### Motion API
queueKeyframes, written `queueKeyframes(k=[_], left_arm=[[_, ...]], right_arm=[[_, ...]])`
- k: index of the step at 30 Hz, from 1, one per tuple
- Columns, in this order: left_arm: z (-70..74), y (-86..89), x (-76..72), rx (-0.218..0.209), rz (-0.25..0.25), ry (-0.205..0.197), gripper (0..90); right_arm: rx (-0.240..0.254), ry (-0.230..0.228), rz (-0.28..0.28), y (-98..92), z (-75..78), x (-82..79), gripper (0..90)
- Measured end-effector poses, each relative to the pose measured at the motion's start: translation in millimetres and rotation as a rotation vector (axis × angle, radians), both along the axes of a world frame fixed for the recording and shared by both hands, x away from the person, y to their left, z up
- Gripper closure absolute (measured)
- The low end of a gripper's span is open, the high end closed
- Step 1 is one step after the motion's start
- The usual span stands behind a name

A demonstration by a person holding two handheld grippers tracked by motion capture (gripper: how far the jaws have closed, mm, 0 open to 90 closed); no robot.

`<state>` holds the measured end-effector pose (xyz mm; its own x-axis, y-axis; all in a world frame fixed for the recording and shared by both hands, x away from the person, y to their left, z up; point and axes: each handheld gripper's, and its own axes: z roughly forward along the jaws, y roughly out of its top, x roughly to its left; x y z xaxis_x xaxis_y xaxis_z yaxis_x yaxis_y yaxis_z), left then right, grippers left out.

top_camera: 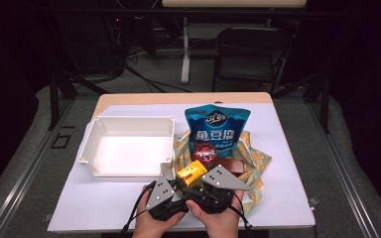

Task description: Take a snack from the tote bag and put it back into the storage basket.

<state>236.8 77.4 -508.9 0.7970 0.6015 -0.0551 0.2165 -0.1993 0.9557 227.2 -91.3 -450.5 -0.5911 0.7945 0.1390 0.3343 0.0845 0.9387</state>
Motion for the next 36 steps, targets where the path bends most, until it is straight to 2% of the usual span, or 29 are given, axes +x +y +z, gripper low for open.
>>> queueKeyframes(k=[3, 4, 6, 7, 8, 12, 13, 15, 18, 19, 20, 21, 23, 27, 30, 33, 34, 36], left_arm=[[0.0, 1.0, 0.3, 0.012, 0.006, -0.006, 48.9], [0.0, 2.0, 1.4, 0.013, -0.009, 0.000, 49.2], [-0.2, 2.8, 1.9, 0.029, 0.001, 0.001, 50.0], [-0.8, 4.0, 3.0, 0.031, -0.013, 0.008, 50.2], [-1.6, 4.3, 3.4, 0.034, -0.002, 0.018, 50.5], [-5.6, 9.4, 7.8, 0.008, -0.007, 0.052, 50.9], [-5.6, 9.8, 7.6, 0.012, 0.013, 0.048, 50.9], [-4.8, 12.7, 8.8, 0.007, 0.010, 0.047, 50.9], [-3.3, 18.3, 9.3, 0.004, 0.033, 0.046, 51.0], [-2.9, 21.2, 10.4, 0.004, 0.021, 0.051, 51.0], [-3.2, 23.0, 10.4, -0.001, 0.040, 0.049, 51.0], [-3.6, 25.4, 11.0, -0.015, 0.043, 0.054, 51.0], [-3.4, 29.9, 12.8, -0.017, 0.056, 0.056, 51.1], [-2.3, 38.5, 16.2, -0.027, 0.057, 0.058, 51.1], [-1.4, 43.5, 17.8, -0.027, 0.085, 0.050, 51.1], [-0.7, 49.1, 20.4, -0.043, 0.097, 0.054, 51.1], [-0.1, 52.5, 21.8, -0.048, 0.085, 0.057, 51.1], [0.8, 55.4, 22.5, -0.049, 0.107, 0.052, 51.1]], right_arm=[[0.001, -0.005, 0.005, 0.1, -1.2, 0.5, 28.2], [0.002, -0.004, 0.005, 0.1, -1.6, 0.9, 28.0], [0.005, 0.002, 0.012, 0.4, -2.4, 2.7, 27.2], [0.004, 0.003, 0.016, 0.1, -2.4, 3.3, 26.2], [-0.001, 0.000, 0.015, -0.3, -2.2, 3.6, 25.8], [0.008, -0.022, 0.016, -3.8, 0.4, 3.6, 21.0], [0.014, -0.022, 0.020, -5.5, 1.0, 3.8, 19.8], [0.021, -0.021, 0.033, -7.9, 1.7, 4.0, 18.0], [0.042, -0.033, 0.059, -11.8, 2.8, 2.4, 15.1], [0.043, -0.037, 0.065, -13.3, 3.8, 1.9, 14.9], [0.050, -0.042, 0.070, -14.7, 4.8, 0.9, 15.0], [0.055, -0.049, 0.068, -15.6, 5.7, -0.2, 15.3], [0.047, -0.057, 0.067, -19.0, 7.2, -1.1, 15.3], [0.047, -0.055, 0.061, -31.1, 6.4, -0.8, 15.2], [0.047, -0.054, 0.053, -40.8, 4.5, -0.5, 15.2], [0.023, -0.055, 0.045, -54.0, 2.8, 1.8, 15.4], [0.016, -0.056, 0.041, -57.4, 2.4, 2.2, 15.5], [0.004, -0.063, 0.019, -66.0, 0.6, 3.2, 15.6]])
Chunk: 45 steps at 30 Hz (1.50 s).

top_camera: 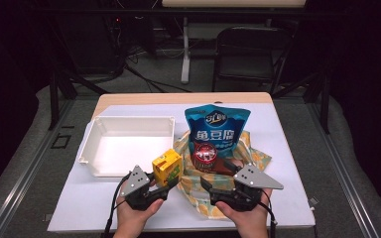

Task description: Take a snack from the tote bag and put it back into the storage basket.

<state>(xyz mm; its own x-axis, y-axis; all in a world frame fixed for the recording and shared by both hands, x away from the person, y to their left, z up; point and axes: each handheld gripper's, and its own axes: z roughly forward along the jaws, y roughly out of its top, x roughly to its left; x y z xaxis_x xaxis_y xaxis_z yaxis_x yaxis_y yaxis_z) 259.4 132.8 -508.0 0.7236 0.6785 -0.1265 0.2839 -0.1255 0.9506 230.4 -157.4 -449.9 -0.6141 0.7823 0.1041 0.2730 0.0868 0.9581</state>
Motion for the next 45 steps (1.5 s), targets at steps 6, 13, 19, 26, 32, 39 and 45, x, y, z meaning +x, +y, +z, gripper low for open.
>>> queueKeyframes(k=[6, 13, 19, 26, 32, 39, 45], left_arm=[[1.9, 16.8, 7.8, -0.013, 0.031, 0.003, 51.1], [2.5, 39.1, 17.5, -0.033, 0.100, 0.001, 51.1], [-7.1, 52.5, 29.4, -0.037, 0.150, 0.017, 51.2], [-25.0, 57.5, 49.4, -0.025, 0.193, 0.061, 51.3], [-39.2, 56.3, 68.4, -0.005, 0.215, 0.123, 51.4], [-50.0, 50.0, 86.6, 0.053, 0.236, 0.181, 51.7], [-56.2, 46.3, 93.7, 0.089, 0.240, 0.215, 51.6]], right_arm=[[0.016, 0.000, -0.060, -29.9, -8.9, 2.5, 16.6], [0.021, 0.007, -0.122, -52.6, -16.2, 5.6, 18.2], [0.014, 0.019, -0.128, -55.7, -19.4, 8.9, 18.5], [0.015, 0.021, -0.138, -59.3, -23.2, 12.0, 19.0], [0.014, 0.036, -0.146, -60.5, -25.7, 13.1, 19.6], [0.009, 0.042, -0.154, -59.8, -29.2, 15.0, 20.0], [0.010, 0.052, -0.162, -60.0, -32.0, 16.6, 20.4]])
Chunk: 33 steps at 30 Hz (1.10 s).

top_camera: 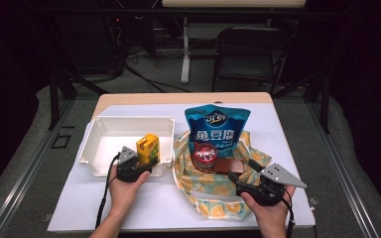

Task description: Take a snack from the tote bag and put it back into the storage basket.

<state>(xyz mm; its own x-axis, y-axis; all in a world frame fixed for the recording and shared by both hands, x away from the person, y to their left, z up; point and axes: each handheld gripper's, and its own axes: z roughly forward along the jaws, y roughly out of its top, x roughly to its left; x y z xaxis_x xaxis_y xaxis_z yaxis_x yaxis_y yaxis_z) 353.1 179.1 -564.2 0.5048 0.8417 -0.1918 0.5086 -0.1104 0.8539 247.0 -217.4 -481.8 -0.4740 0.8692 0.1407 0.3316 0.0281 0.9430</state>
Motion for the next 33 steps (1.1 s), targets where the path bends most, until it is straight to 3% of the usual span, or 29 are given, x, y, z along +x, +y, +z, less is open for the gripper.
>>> queueKeyframes(k=[4, 7, 13, 16, 19, 22, 24, 28, 31, 33], left_arm=[[-0.7, 0.6, 4.5, -0.001, 0.000, 0.029, 51.6], [-1.4, -2.7, 6.3, 0.029, -0.023, 0.041, 51.1], [-1.4, -4.1, 5.2, 0.038, -0.027, 0.041, 49.3], [-1.0, -5.9, 2.7, 0.073, -0.035, 0.041, 47.9], [-0.3, -6.1, 0.7, 0.075, -0.045, 0.031, 45.5], [0.3, -5.0, -1.9, 0.089, -0.053, 0.050, 36.9], [2.1, -4.4, -5.2, 0.109, -0.055, 0.043, 37.8], [9.1, 0.1, -11.1, 0.076, -0.022, 0.023, 41.6], [10.7, -0.4, -13.5, 0.118, -0.025, 0.006, 47.9], [10.8, 0.3, -12.6, 0.122, -0.038, 0.003, 49.0]], right_arm=[[-0.002, 0.002, -0.006, -0.3, -1.2, 1.1, 20.6], [-0.004, 0.002, -0.014, -0.9, -2.9, 2.1, 20.8], [-0.007, 0.006, -0.025, -2.8, -4.2, 2.6, 21.2], [-0.025, 0.008, -0.028, -3.6, -5.0, 2.2, 21.4], [-0.021, 0.011, -0.030, -4.4, -6.0, 2.6, 21.7], [-0.016, 0.009, -0.034, -4.9, -7.0, 3.0, 21.7], [-0.026, 0.011, -0.030, -5.8, -6.8, 2.8, 21.8], [-0.030, 0.010, -0.030, -6.3, -7.2, 2.8, 21.9], [-0.033, 0.010, -0.029, -5.9, -7.3, 2.7, 22.0], [-0.034, 0.013, -0.028, -5.5, -7.6, 2.9, 22.1]])
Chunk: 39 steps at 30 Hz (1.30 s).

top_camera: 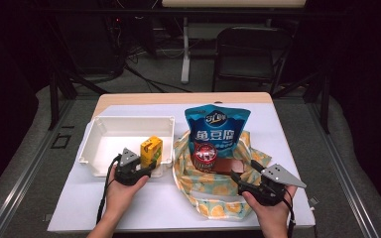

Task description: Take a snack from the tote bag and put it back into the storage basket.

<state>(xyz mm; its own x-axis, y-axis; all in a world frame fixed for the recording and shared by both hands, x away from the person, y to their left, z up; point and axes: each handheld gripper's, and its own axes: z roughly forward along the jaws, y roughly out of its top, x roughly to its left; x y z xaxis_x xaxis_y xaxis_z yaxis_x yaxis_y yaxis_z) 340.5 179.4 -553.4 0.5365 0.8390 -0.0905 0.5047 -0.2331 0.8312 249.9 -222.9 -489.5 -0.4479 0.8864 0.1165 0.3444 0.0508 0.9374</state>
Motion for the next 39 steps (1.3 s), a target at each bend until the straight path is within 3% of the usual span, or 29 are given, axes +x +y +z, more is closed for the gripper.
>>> queueKeyframes(k=[6, 7, 9, 11, 14, 15, 18, 20, 21, 22, 25, 28, 30, 39], left_arm=[[-3.8, 9.5, 7.3, 0.017, -0.073, -0.005, 49.6], [-6.0, 11.1, 8.8, 0.037, -0.074, 0.000, 49.4], [-10.6, 11.1, 10.0, 0.067, -0.039, 0.009, 49.1], [-10.2, 12.1, 10.0, 0.065, -0.007, 0.023, 48.3], [-10.4, 13.0, 8.2, 0.052, 0.002, 0.028, 46.7], [-10.1, 13.8, 6.2, 0.026, 0.016, 0.033, 45.4], [-4.6, 17.7, -2.3, -0.041, 0.056, 0.055, 27.0], [2.6, 22.3, -14.5, -0.120, 0.072, 0.066, 26.7], [6.7, 24.5, -21.1, -0.133, 0.084, 0.072, 30.9], [11.2, 24.6, -27.6, -0.106, 0.118, 0.067, 41.8], [16.5, 25.0, -38.8, -0.106, 0.117, 0.052, 70.5], [13.3, 19.2, -39.8, -0.074, 0.133, 0.063, 86.7], [9.0, 18.7, -35.6, -0.078, 0.144, 0.083, 89.6], [8.4, 18.3, -4.8, -0.100, 0.162, 0.104, 89.8]], right_arm=[[-0.005, 0.009, 0.000, 0.5, -1.9, 1.1, 22.1], [-0.007, 0.010, -0.002, 0.4, -2.2, 1.3, 22.1], [-0.007, 0.011, -0.003, 0.3, -3.2, 2.1, 22.2], [-0.009, 0.014, -0.005, 0.2, -3.9, 2.4, 22.2], [-0.010, 0.018, -0.005, -0.1, -4.7, 2.3, 22.2], [-0.010, 0.019, -0.005, -0.2, -4.8, 2.4, 22.2], [-0.007, 0.021, -0.005, -0.3, -5.5, 2.8, 22.2], [-0.007, 0.021, -0.004, -0.6, -5.8, 2.8, 22.2], [-0.006, 0.022, -0.004, -0.7, -5.9, 2.8, 22.2], [-0.008, 0.022, -0.005, -0.8, -6.0, 3.0, 22.1], [-0.005, 0.025, -0.006, -0.4, -6.8, 3.9, 22.1], [-0.006, 0.026, -0.001, 2.1, -6.9, 4.6, 22.1], [-0.008, 0.023, 0.003, 3.5, -6.8, 4.7, 22.1], [-0.005, 0.032, -0.003, 2.0, -9.7, 6.2, 22.1]])
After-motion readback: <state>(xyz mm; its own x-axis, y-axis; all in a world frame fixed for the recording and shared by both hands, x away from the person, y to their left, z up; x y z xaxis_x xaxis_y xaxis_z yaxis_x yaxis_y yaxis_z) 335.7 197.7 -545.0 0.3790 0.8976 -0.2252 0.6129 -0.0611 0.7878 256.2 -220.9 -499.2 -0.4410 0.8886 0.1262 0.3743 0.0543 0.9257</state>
